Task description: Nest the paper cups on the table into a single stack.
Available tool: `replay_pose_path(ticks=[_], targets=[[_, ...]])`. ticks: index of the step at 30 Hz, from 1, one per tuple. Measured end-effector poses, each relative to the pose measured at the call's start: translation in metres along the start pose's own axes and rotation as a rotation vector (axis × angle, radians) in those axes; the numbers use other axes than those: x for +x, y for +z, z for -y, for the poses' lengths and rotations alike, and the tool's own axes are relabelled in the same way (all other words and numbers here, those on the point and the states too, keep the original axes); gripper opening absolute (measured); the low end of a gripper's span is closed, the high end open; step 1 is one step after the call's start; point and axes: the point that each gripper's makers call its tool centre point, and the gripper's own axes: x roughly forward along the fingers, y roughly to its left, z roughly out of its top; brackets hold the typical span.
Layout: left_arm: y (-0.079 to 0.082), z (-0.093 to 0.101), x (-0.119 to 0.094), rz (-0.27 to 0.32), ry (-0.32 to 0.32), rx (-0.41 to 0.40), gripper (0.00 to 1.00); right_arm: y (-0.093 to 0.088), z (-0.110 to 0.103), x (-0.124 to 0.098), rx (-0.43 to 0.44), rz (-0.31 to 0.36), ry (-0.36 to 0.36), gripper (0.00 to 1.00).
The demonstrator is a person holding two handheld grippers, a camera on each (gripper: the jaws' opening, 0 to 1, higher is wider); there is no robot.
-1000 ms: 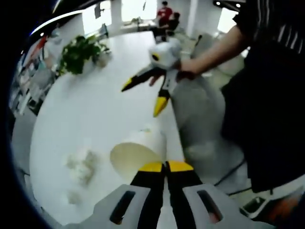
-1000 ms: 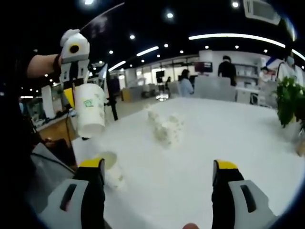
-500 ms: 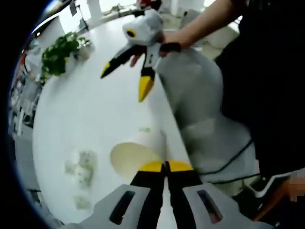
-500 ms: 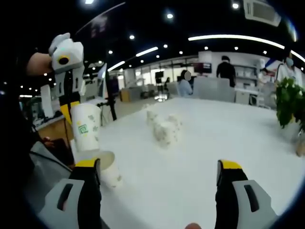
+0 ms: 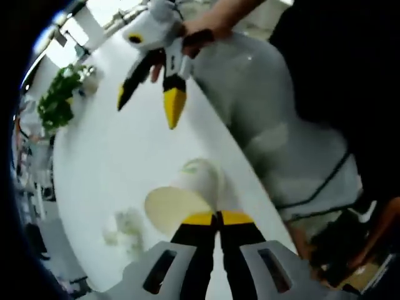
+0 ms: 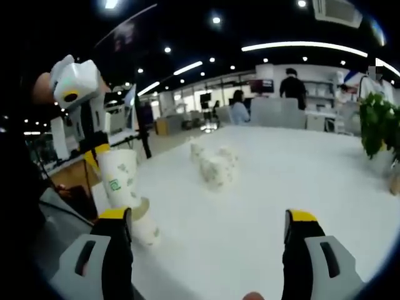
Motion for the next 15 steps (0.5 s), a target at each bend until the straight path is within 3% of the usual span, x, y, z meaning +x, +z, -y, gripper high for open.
replay_pose_path(ticks=[6,9,15], targets=[[0.004,0.002,0.009,-0.002,0.001,0.068,0.00,-0.003,0.002,-0.001,0.014,0.001,-0.006,1.00],[0.002,0.001,0.015,-0.036,0.008,0.143,0.00,-0.005,0.003,-0.003,0.023,0.000,-0.007,1.00],[-0.002,0.003,0.024,-0.056,-0.008,0.170,0.00,-0.008,0.007,-0.005,0.041,0.003,-0.013,1.00]])
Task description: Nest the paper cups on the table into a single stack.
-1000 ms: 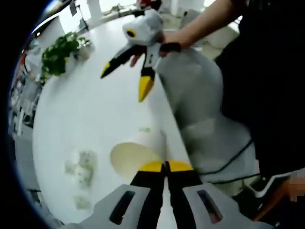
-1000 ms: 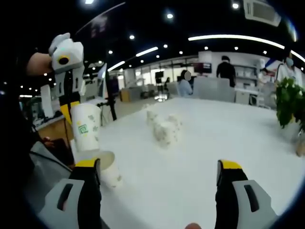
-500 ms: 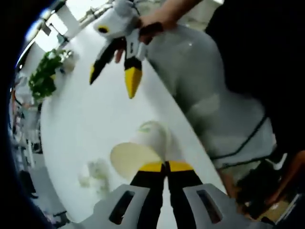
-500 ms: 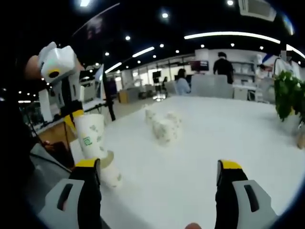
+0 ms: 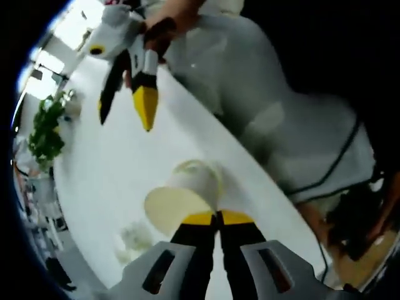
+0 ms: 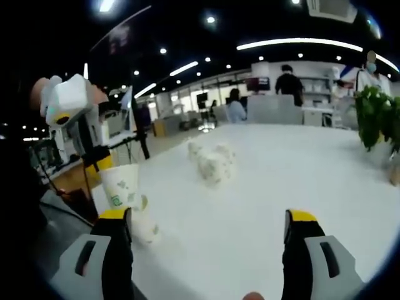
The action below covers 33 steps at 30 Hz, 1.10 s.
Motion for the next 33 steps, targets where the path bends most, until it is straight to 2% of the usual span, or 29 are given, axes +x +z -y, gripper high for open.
replay_pose_path(ticks=[4,11,18,20,22,29,33], targets=[[-0.001,-0.003,0.003,-0.012,0.007,0.003,0.01,-0.001,0.000,-0.001,0.012,0.003,-0.001,1.00],[-0.003,-0.010,0.012,-0.042,0.031,0.067,0.01,-0.001,0.001,-0.001,0.022,0.009,0.001,0.99],[-0.002,-0.008,0.016,-0.027,0.026,0.063,0.02,-0.001,0.001,-0.001,0.030,0.015,0.004,0.99],[0.006,-0.006,0.017,0.035,0.019,0.054,0.03,-0.002,0.001,0.000,0.028,0.010,0.004,0.99],[0.000,-0.006,0.018,-0.001,0.021,0.054,0.03,-0.003,0.001,0.000,0.029,0.007,0.004,0.99],[-0.004,0.001,0.022,0.009,-0.005,0.026,0.02,-0.003,0.000,0.000,0.035,0.006,0.008,0.99],[-0.004,-0.001,0.021,0.018,0.009,0.014,0.02,-0.004,-0.001,0.001,0.033,0.002,0.012,0.99]])
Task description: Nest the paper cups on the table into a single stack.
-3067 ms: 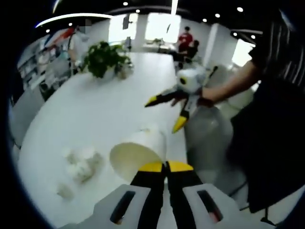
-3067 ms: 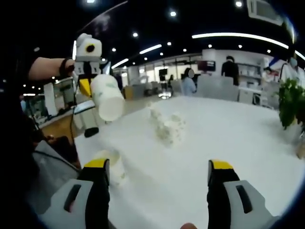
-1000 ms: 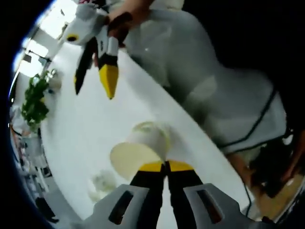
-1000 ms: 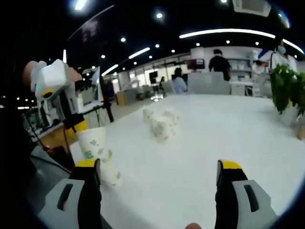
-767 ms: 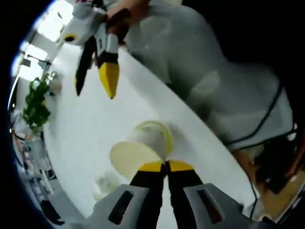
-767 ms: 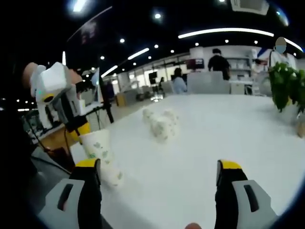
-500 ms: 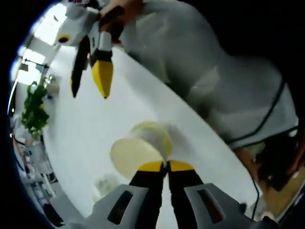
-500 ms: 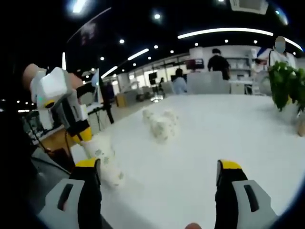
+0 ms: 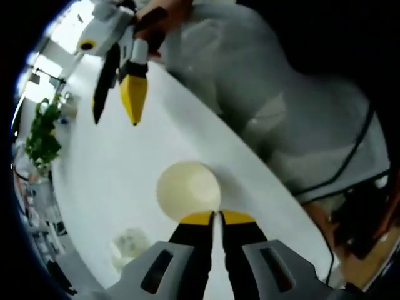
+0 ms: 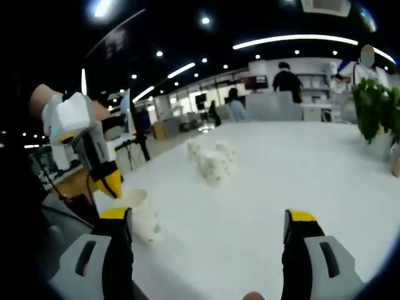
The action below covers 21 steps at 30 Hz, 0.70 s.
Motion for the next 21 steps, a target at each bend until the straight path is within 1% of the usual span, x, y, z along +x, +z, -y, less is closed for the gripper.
replay_pose_path(ticks=[4,6,8,10,12,14,15,17,18,19,20,21], targets=[[0.001,-0.004,-0.005,0.024,0.026,-0.030,0.03,-0.001,-0.001,0.001,0.000,-0.004,0.003,0.99],[0.000,-0.006,-0.007,0.031,0.036,-0.048,0.03,-0.001,-0.001,0.001,0.002,-0.006,0.005,0.99],[-0.001,-0.006,-0.008,0.043,0.037,-0.087,0.02,-0.003,-0.001,0.001,0.001,-0.012,0.005,0.99],[-0.004,-0.006,-0.010,0.052,0.051,-0.098,0.02,-0.004,-0.001,0.002,0.005,-0.012,0.006,0.99],[-0.004,-0.008,-0.013,0.073,0.073,-0.151,0.02,-0.004,0.000,0.001,0.002,-0.013,0.004,0.99],[-0.002,-0.008,-0.016,0.110,0.085,-0.209,0.02,-0.005,0.000,0.001,0.004,-0.014,0.003,0.99],[-0.003,-0.010,-0.018,0.115,0.099,-0.235,0.02,-0.005,0.000,0.001,0.005,-0.016,0.003,0.99],[-0.002,-0.012,-0.022,0.143,0.123,-0.265,0.02,-0.006,0.000,0.001,0.005,-0.017,0.003,0.99],[0.001,-0.014,-0.024,0.176,0.140,-0.313,0.02,-0.006,0.000,0.001,0.004,-0.019,0.003,0.99],[0.001,-0.014,-0.025,0.188,0.146,-0.340,0.02,-0.006,0.000,0.001,0.002,-0.020,0.004,0.99],[0.002,-0.015,-0.026,0.213,0.154,-0.382,0.02,-0.006,-0.001,0.001,0.000,-0.022,0.005,0.99],[-0.001,-0.013,-0.027,0.214,0.158,-0.382,0.02,-0.006,-0.002,0.001,-0.001,-0.022,0.009,0.99]])
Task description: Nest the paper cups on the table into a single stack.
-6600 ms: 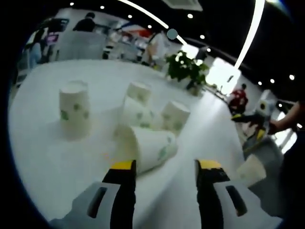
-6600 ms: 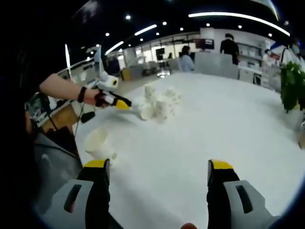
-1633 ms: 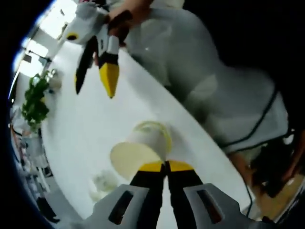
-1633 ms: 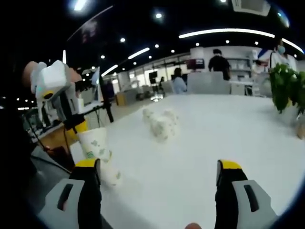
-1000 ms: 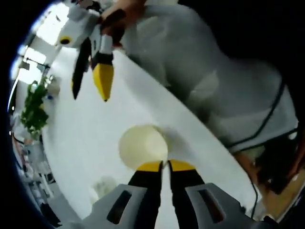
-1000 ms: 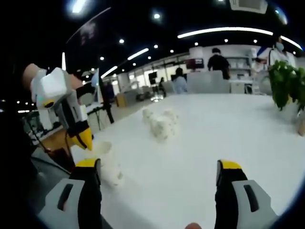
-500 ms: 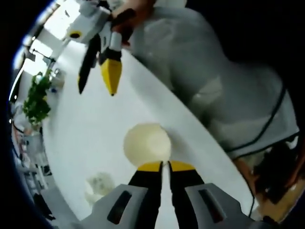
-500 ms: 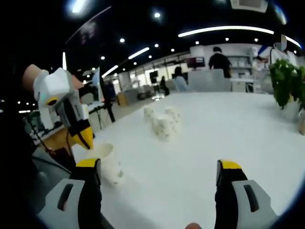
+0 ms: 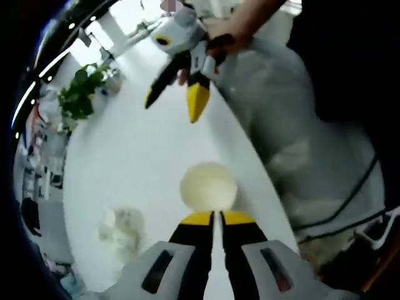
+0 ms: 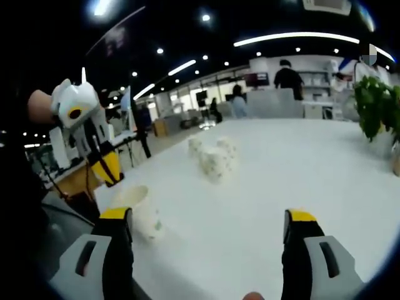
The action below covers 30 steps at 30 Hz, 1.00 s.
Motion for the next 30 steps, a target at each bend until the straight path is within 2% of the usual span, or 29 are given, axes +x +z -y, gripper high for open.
replay_pose_path(ticks=[2,3,6,7,9,11,17,19,20,23,28,30], targets=[[-0.004,-0.001,-0.001,0.010,0.019,-0.013,0.01,0.000,-0.001,0.000,-0.005,-0.003,0.003,0.99],[-0.006,0.000,-0.002,0.017,0.025,-0.051,0.01,-0.001,-0.002,0.000,-0.004,-0.004,0.004,0.99],[-0.004,-0.007,-0.008,0.082,0.073,-0.141,0.01,-0.001,-0.002,0.000,-0.004,-0.006,0.005,0.99],[-0.005,-0.012,-0.013,0.098,0.113,-0.157,0.02,0.000,-0.002,0.000,-0.006,-0.006,0.005,0.99],[-0.005,-0.014,-0.018,0.140,0.138,-0.188,0.02,0.000,-0.003,-0.001,-0.007,-0.006,0.004,0.99],[-0.010,-0.017,-0.024,0.191,0.168,-0.314,0.02,0.000,-0.003,-0.001,-0.006,-0.009,0.007,0.99],[-0.018,-0.025,-0.038,0.310,0.258,-0.510,0.04,0.001,-0.006,-0.001,-0.008,-0.009,0.010,0.99],[-0.019,-0.027,-0.043,0.360,0.287,-0.566,0.05,0.001,-0.007,-0.001,-0.013,-0.014,0.013,0.99],[-0.020,-0.030,-0.046,0.405,0.308,-0.618,0.06,0.002,-0.007,0.000,-0.018,-0.016,0.015,0.99],[-0.023,-0.035,-0.052,0.485,0.344,-0.735,0.13,0.005,-0.007,0.000,-0.025,-0.020,0.018,0.99],[-0.036,-0.042,-0.062,0.523,0.436,-0.760,0.27,0.012,-0.005,0.000,-0.039,-0.021,0.019,0.99],[-0.039,-0.048,-0.069,0.574,0.485,-0.810,0.34,0.016,-0.005,0.001,-0.048,-0.025,0.023,0.99]])
